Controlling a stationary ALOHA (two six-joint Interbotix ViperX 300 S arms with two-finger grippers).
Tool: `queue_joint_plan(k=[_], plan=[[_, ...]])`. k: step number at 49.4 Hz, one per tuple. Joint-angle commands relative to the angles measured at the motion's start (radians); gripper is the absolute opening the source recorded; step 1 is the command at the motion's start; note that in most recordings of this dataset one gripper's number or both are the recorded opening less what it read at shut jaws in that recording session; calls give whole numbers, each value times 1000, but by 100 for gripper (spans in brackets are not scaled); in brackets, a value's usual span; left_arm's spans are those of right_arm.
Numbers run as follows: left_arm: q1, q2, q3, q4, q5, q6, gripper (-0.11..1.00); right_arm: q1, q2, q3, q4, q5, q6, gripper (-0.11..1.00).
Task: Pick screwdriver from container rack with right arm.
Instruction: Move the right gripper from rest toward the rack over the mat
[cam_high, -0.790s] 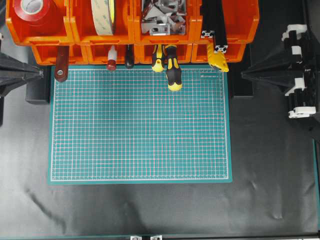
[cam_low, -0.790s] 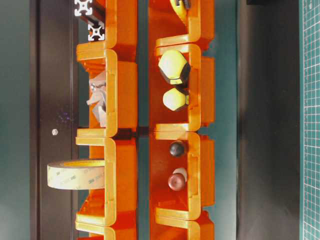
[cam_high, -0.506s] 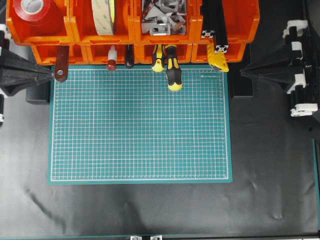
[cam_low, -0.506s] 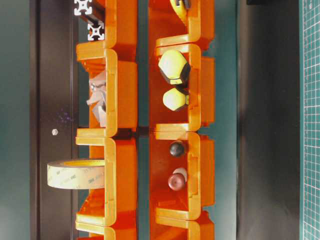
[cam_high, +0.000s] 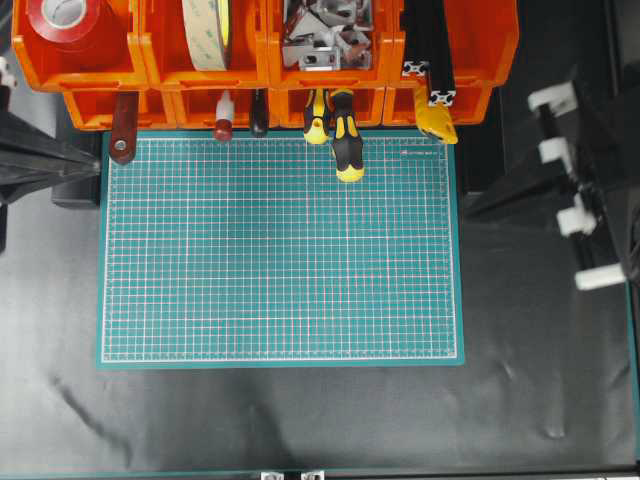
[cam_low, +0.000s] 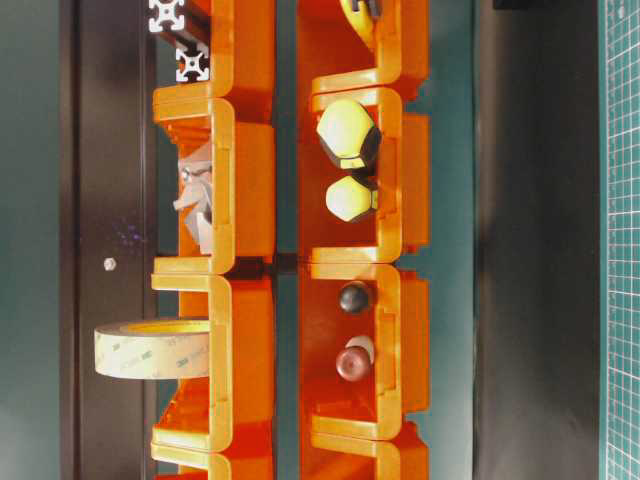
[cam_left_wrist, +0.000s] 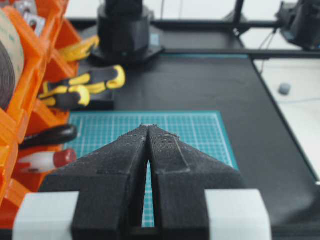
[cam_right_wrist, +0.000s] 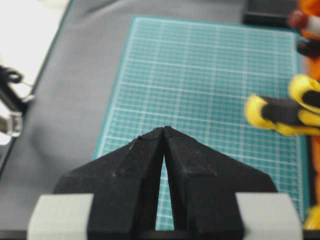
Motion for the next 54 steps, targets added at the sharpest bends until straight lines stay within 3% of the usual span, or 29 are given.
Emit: queue_joint_plan(k=[1,11,19,25,29,37,40,47,54], plan=[[-14,-40,-38,3,20,-2,0,32,55,-86,-8,49,-2,2],[-43,-140,-69,3,160,-5,0,75,212,-233,-54,186,0,2],[-43,-192,-86,3,265,-6,0,107,339,-353,-187,370,25,2],[-43,-212,-94,3,310,-6,0,150,430,-453,-357,580,112,2],[-43,-215,-95,3,331,-8,0,212,482,-505,-512,699,193,2],[-43,-210,-91,3,342,-8,0,347,558,-534,-827,881,396,2],[-41,-209,-89,3,342,-8,0,383,578,-525,-897,922,456,2],[-40,-204,-87,3,342,-8,0,419,629,-485,-959,957,540,2],[-40,-202,-84,5,342,-8,0,422,678,-465,-977,939,548,2]])
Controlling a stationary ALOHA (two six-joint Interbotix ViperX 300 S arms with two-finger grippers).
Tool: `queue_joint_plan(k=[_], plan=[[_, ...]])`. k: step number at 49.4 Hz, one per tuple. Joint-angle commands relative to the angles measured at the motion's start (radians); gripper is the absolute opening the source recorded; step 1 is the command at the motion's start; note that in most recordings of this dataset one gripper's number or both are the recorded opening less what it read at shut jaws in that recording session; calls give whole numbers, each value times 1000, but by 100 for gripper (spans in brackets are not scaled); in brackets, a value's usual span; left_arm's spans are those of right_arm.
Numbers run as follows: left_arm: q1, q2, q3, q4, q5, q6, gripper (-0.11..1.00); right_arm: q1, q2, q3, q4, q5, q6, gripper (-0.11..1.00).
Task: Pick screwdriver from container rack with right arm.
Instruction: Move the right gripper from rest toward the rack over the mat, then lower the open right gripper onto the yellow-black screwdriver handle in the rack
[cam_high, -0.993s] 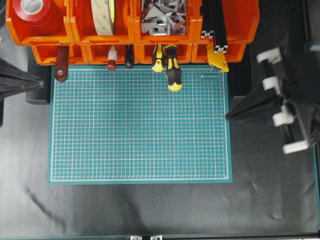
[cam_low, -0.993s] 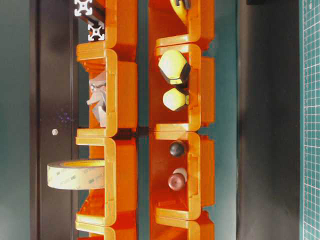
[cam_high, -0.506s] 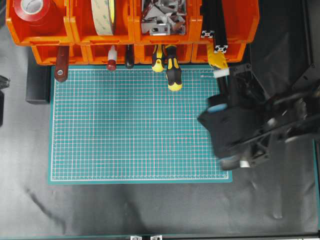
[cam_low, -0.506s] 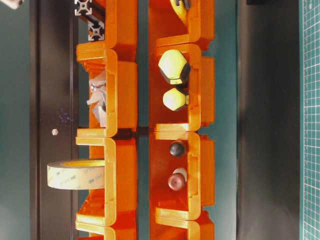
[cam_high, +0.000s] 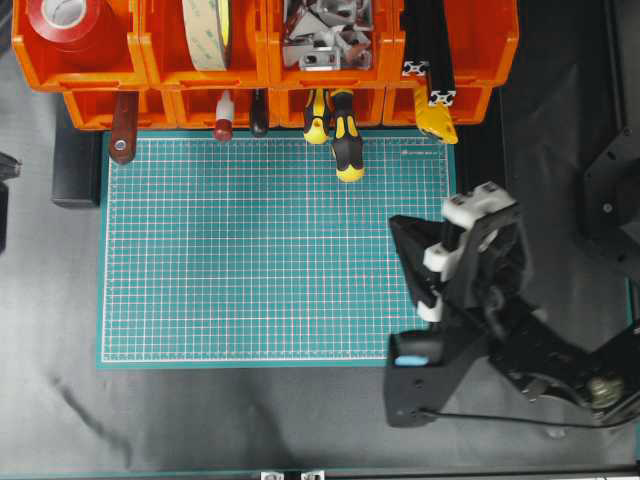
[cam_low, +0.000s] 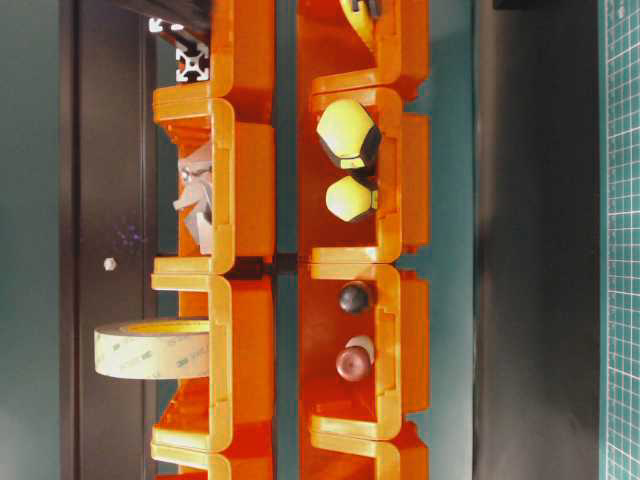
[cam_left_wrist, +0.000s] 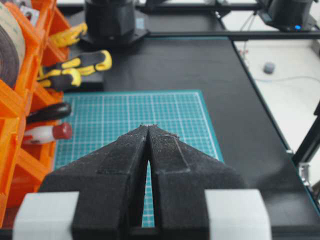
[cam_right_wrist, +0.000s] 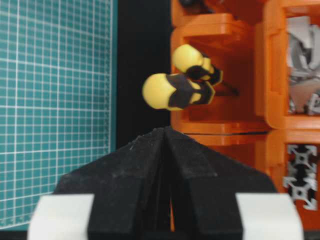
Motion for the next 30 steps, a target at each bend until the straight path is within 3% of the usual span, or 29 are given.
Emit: queue_joint_plan(k=[1,10,15,20,30], plan=[[-3,18,-20,3,-5,-3,0,2,9,-2,-25,-5,6,2],[-2,17,-11,3,-5,-5,0,2,41,5,-95,-43,8,2],[-2,18,-2,3,-5,-5,0,-6,52,11,-110,-51,8,8],[-3,18,8,3,-8,-5,0,-17,58,21,-110,-69,6,24],[-3,20,15,3,-11,-5,0,-58,75,55,-117,-117,6,75]])
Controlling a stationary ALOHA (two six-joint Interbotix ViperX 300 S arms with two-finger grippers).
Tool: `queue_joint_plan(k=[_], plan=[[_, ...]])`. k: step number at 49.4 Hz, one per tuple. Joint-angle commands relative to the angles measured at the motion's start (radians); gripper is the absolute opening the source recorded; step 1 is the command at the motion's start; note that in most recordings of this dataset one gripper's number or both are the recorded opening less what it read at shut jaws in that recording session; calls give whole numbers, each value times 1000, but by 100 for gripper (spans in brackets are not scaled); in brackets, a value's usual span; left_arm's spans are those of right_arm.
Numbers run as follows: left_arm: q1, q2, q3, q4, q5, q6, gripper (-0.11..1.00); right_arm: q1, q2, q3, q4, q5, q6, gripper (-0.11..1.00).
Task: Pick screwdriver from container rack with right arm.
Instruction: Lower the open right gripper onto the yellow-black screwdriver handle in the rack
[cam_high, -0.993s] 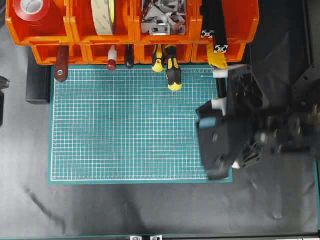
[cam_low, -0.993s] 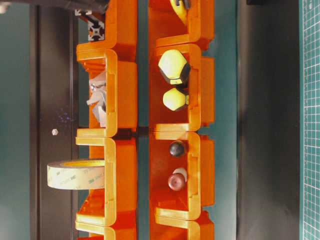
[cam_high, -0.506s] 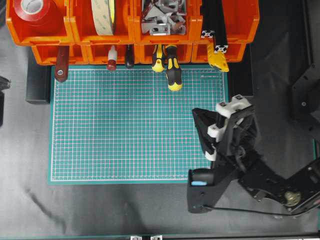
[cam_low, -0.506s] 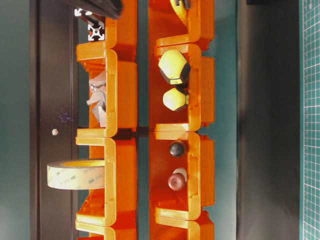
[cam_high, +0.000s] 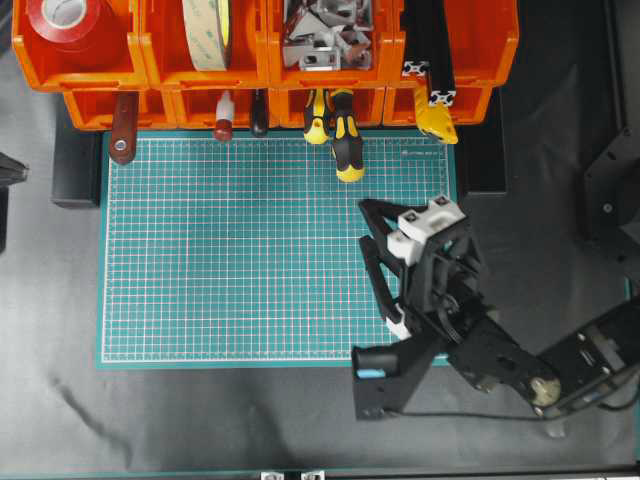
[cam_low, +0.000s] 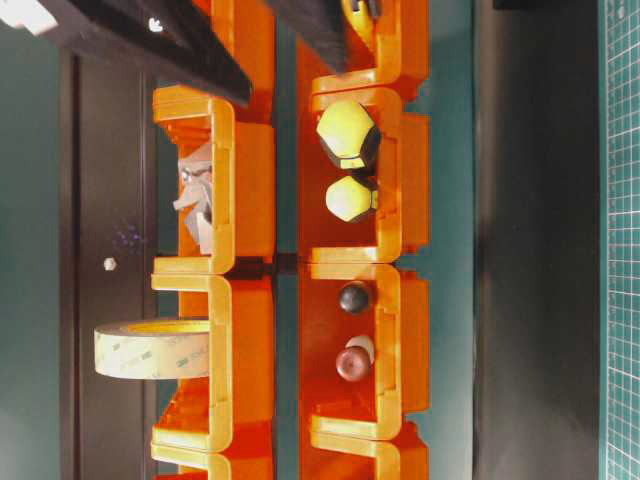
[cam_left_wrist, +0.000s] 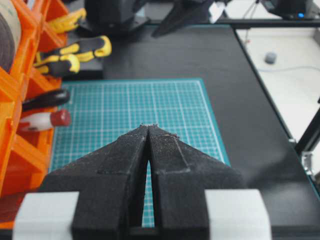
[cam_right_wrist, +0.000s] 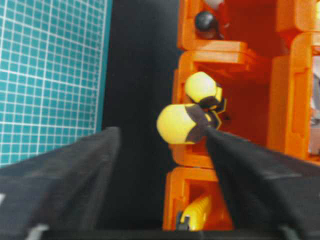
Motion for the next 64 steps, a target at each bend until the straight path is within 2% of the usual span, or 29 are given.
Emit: queue_joint_plan(k=[1,4,22,48,56,64], plan=[[-2,15,-12,3,-9,-5,0,-20,-5,-2,-15,-15,2,78],[-2,15,-12,3,-9,-5,0,-34,0,11,-25,-17,3,82],[-3,5,-14,3,-9,-6,0,-98,12,38,-89,-29,5,80],[-3,3,-11,3,-9,-6,0,-160,35,40,-91,-61,5,78],[-3,5,-9,3,-9,-6,0,-167,35,43,-89,-61,5,71],[-3,5,-9,3,-9,-6,0,-164,35,46,-69,-71,6,55]])
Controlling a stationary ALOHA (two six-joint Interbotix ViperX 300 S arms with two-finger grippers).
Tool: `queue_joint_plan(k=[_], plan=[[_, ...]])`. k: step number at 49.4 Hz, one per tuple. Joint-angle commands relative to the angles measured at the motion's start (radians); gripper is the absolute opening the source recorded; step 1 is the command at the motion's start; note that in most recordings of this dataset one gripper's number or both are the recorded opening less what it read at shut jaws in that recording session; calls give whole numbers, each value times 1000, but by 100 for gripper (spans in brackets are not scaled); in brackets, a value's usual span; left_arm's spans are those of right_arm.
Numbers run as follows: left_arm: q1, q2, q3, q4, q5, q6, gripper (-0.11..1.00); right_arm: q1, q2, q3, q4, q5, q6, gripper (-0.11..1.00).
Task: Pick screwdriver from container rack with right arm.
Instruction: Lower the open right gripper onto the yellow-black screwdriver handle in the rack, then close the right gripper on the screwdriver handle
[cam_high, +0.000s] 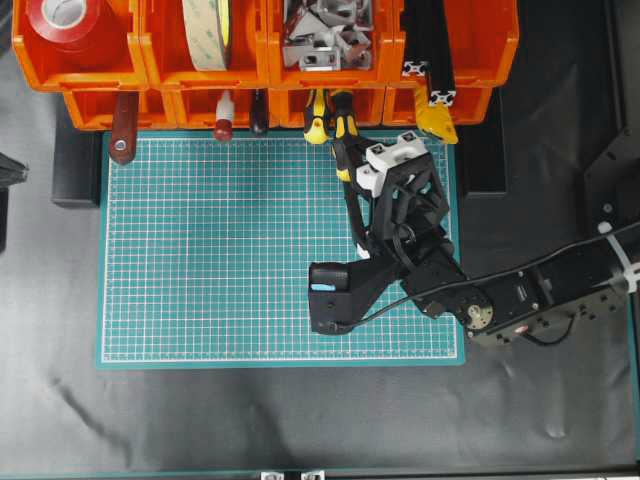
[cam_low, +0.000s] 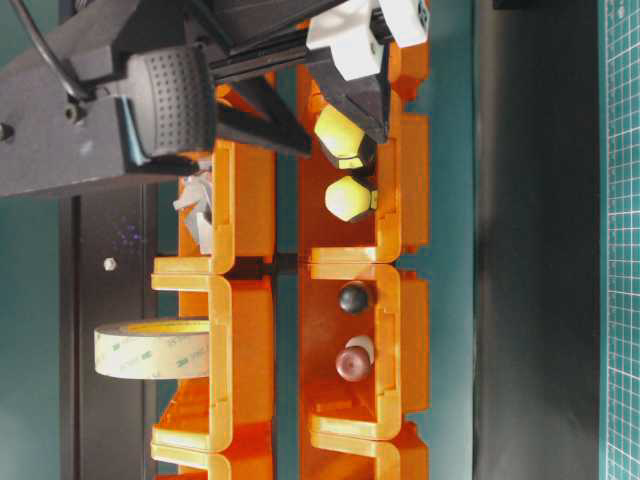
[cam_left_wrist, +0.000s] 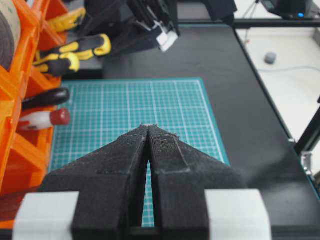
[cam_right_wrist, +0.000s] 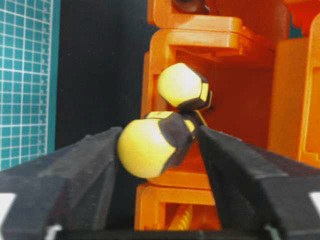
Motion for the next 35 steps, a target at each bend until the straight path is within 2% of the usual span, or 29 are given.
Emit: queue_joint_plan(k=[1,4,13,23,35], plan=[[-3,6,-11,3,-9,-3,0,2,-12,-8,8,-15,3,52],[-3,6,-11,3,-9,-3,0,3,-12,-8,14,-18,3,45],[-3,9,-8,3,-9,-3,0,6,-9,-12,41,-14,3,45],[-3,6,-8,3,-9,-3,0,9,-5,-28,41,3,3,45],[-3,6,-8,3,-9,-3,0,43,-9,-97,34,71,-12,45]])
